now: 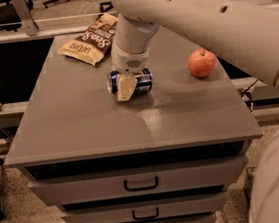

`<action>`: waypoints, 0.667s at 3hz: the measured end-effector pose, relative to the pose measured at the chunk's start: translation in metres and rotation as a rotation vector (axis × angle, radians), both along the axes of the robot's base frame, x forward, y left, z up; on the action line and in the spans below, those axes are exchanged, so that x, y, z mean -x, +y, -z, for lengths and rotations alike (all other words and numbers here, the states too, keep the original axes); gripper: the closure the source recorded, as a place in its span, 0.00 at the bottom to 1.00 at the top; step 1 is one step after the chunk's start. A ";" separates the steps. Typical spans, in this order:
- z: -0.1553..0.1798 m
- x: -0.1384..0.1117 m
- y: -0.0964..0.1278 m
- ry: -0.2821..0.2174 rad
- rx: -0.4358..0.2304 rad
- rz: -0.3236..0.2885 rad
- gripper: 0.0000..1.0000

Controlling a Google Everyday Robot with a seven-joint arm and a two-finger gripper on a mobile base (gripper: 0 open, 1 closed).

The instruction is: Knock pepsi can over

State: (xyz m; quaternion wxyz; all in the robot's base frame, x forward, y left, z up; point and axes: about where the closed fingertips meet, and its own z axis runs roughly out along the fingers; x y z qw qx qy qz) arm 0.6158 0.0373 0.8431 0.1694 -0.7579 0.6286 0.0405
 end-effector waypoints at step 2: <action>-0.013 0.005 -0.005 0.040 -0.060 -0.010 0.18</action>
Offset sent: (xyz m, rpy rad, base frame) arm -0.0087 -0.0110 0.0349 0.1600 0.0802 0.0002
